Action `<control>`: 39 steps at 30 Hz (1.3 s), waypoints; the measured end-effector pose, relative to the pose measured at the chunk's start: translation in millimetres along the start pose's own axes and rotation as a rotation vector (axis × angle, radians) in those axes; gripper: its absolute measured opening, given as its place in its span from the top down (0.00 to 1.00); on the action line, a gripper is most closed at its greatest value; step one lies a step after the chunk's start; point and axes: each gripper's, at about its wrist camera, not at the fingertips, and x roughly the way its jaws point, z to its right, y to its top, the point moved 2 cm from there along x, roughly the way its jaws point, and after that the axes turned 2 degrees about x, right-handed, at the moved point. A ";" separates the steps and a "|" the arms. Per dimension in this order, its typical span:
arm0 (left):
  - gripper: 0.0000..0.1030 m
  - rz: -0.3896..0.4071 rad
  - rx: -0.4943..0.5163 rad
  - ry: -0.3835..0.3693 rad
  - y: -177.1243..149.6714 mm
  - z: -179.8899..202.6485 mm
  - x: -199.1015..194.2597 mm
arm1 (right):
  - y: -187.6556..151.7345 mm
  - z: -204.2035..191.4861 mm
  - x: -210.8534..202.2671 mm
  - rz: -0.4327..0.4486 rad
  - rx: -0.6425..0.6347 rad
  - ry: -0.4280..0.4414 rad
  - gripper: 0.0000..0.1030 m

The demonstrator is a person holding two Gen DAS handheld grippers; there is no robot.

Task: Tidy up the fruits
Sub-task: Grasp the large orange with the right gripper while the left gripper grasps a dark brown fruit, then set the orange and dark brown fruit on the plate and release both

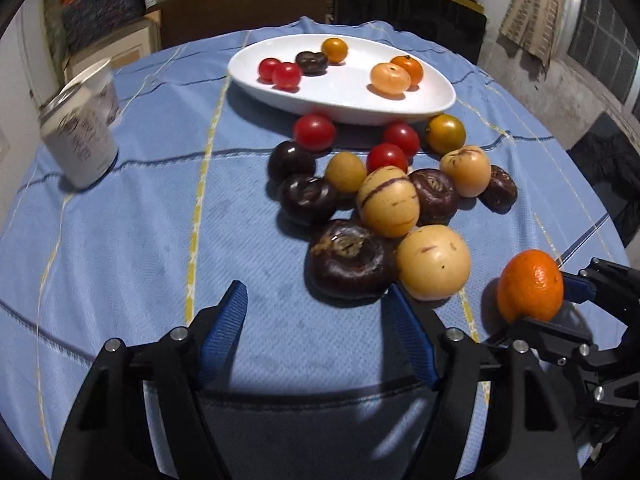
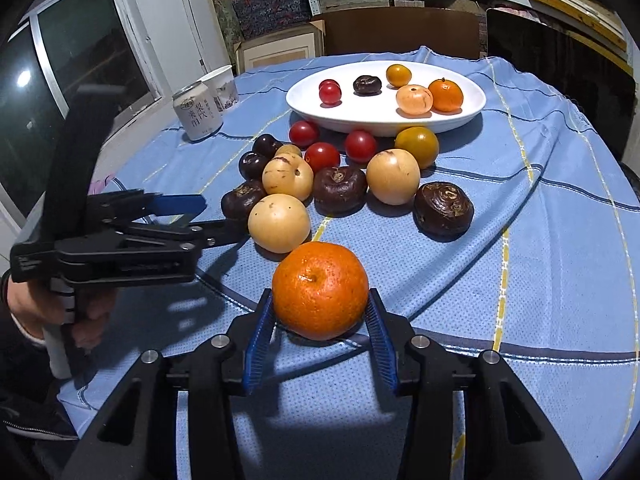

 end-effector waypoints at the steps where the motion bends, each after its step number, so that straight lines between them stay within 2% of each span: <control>1: 0.31 0.000 0.005 0.005 2.1 1.2 1.7 | 0.2 -0.1 0.5 -0.001 0.000 0.002 0.55; 3: 0.36 0.003 0.012 0.016 6.7 3.8 4.9 | 0.6 -0.5 1.1 -0.002 0.001 0.001 0.55; 5: 0.54 0.013 0.022 0.001 10.0 6.8 5.3 | 0.6 -0.2 0.9 -0.001 0.002 0.001 0.55; 10: 0.55 0.004 0.003 -0.021 6.9 2.6 -0.5 | 2.1 2.4 -3.3 0.012 0.013 -0.002 0.55; 16: 0.55 0.052 -0.005 -0.063 3.1 -8.6 -35.2 | 12.0 7.4 -17.0 0.051 0.023 0.006 0.55; 19: 0.55 0.084 -0.012 -0.075 10.5 -14.0 -51.5 | 22.6 10.4 -27.8 0.084 0.031 0.017 0.55; 21: 0.55 0.102 -0.020 -0.109 21.1 -16.5 -59.0 | 32.6 13.0 -34.9 0.109 0.037 0.029 0.55; 25: 0.55 0.134 -0.004 -0.095 45.7 -15.8 -62.8 | 57.5 16.6 -41.8 0.151 0.028 0.021 0.55; 28: 0.55 0.142 -0.010 -0.111 68.9 -14.6 -55.0 | 79.5 21.0 -39.3 0.175 0.022 0.011 0.55; 32: 0.55 0.133 -0.012 -0.094 101.4 -13.5 -29.2 | 106.2 26.5 -21.6 0.172 0.016 0.002 0.55; 39: 0.55 0.067 -0.036 -0.041 145.6 -26.1 30.9 | 146.3 30.2 34.6 0.089 -0.021 -0.008 0.55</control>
